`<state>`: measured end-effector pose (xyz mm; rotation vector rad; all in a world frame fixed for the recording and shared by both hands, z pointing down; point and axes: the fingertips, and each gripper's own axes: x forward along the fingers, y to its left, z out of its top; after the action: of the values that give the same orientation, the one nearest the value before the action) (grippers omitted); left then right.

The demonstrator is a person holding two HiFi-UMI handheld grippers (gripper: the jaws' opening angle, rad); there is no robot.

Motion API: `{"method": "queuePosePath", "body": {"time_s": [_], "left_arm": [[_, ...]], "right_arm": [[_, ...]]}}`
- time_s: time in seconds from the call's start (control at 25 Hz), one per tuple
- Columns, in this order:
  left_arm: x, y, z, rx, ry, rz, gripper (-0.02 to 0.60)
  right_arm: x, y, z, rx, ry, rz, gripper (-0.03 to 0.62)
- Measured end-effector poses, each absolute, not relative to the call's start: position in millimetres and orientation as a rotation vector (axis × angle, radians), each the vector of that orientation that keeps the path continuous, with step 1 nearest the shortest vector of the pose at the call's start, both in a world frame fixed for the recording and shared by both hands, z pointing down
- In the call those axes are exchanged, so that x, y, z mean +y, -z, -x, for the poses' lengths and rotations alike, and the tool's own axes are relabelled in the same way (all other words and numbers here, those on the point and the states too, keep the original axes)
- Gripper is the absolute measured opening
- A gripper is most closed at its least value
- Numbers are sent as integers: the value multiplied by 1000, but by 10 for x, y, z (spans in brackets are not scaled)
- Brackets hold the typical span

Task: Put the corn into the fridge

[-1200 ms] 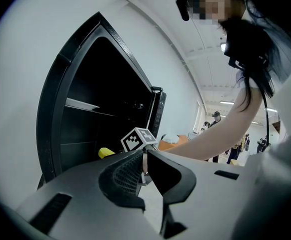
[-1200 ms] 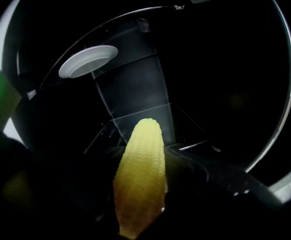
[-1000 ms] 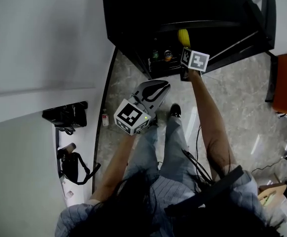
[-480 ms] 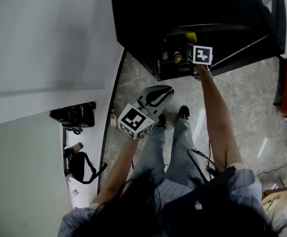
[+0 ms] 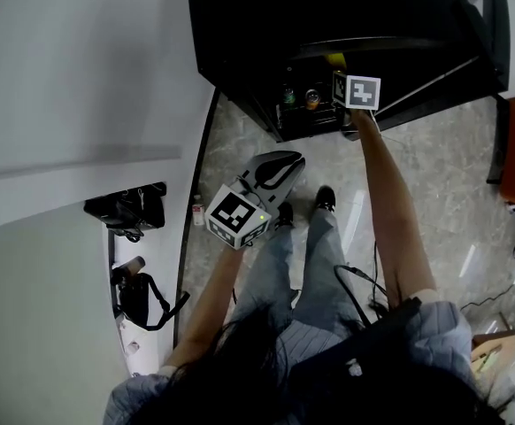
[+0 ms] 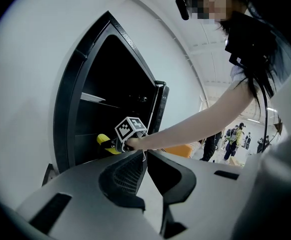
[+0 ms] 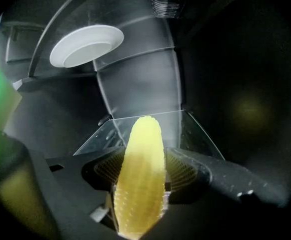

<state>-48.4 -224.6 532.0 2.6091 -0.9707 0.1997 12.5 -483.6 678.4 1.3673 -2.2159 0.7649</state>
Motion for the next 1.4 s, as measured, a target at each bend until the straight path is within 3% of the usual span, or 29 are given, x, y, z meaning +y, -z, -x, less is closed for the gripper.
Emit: {"method": "queuePosePath", "body": {"time_s": [0.84,1.04,1.4], "left_arm": [[-2375,-5343,388,-941,-173,-2597,18],[-2388,-5353,356,-932,-176,-2597,18],[-2378,-5408,369,-942,-180,-2578,18]], "right_arm": [[-4036,-6388,-432,-2393,-538,-1429,248],[-3925,-6542,-523,-2324,-568,-1503,92],[-3959,-6718,-483,-2285,-650,-1504,60]]}}
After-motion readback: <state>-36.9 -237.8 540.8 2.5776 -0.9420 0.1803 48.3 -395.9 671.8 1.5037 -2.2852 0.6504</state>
